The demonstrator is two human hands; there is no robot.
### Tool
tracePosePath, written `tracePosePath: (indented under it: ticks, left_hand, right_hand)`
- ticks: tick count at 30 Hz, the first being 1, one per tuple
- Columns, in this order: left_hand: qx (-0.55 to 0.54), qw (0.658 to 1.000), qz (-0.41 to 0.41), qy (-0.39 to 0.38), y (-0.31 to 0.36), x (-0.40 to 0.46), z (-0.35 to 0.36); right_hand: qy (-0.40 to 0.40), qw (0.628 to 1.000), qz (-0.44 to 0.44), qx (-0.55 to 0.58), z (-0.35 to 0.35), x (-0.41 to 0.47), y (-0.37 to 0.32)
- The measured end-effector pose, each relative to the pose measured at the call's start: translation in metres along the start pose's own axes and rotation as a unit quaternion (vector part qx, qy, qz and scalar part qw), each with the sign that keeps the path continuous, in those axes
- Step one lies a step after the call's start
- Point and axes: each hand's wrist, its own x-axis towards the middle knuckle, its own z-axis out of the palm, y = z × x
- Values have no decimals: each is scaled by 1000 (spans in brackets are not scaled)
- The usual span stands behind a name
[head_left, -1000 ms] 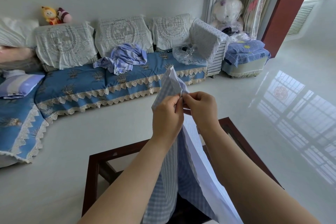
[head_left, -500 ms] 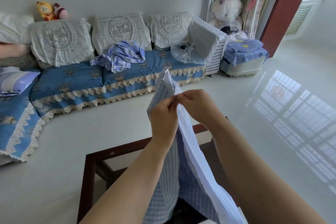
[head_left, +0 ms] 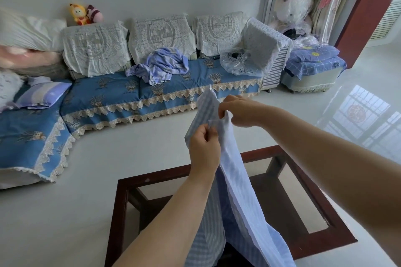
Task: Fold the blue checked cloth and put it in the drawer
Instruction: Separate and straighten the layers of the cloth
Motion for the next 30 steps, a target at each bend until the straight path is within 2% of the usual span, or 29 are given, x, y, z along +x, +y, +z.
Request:
tracePosePath:
  ticks: [3, 7, 14, 18, 22, 25, 30]
  left_hand:
    - [21, 1000, 12, 15, -2, 9, -12]
    - [28, 999, 32, -15, 4, 19, -27]
    - [-16, 995, -21, -95, 12, 37, -55]
    - [-24, 998, -28, -58, 9, 46, -67]
    - [0, 1000, -6, 6, 13, 65, -83]
    - [10, 999, 42, 24, 43, 84, -91]
    - [5, 990, 137, 16, 109, 123, -105]
  right_hand:
    - [-1, 1000, -4, 9, 0, 9, 6]
    - [20, 998, -42, 43, 0, 19, -3]
    - [-5, 992, -123, 22, -8, 36, -33]
    - [-53, 990, -120, -60, -20, 38, -31]
    - [-72, 994, -77, -12, -29, 29, -23]
    - [-25, 996, -53, 66, -38, 18, -21]
    - [98, 976, -34, 191, -87, -3, -19]
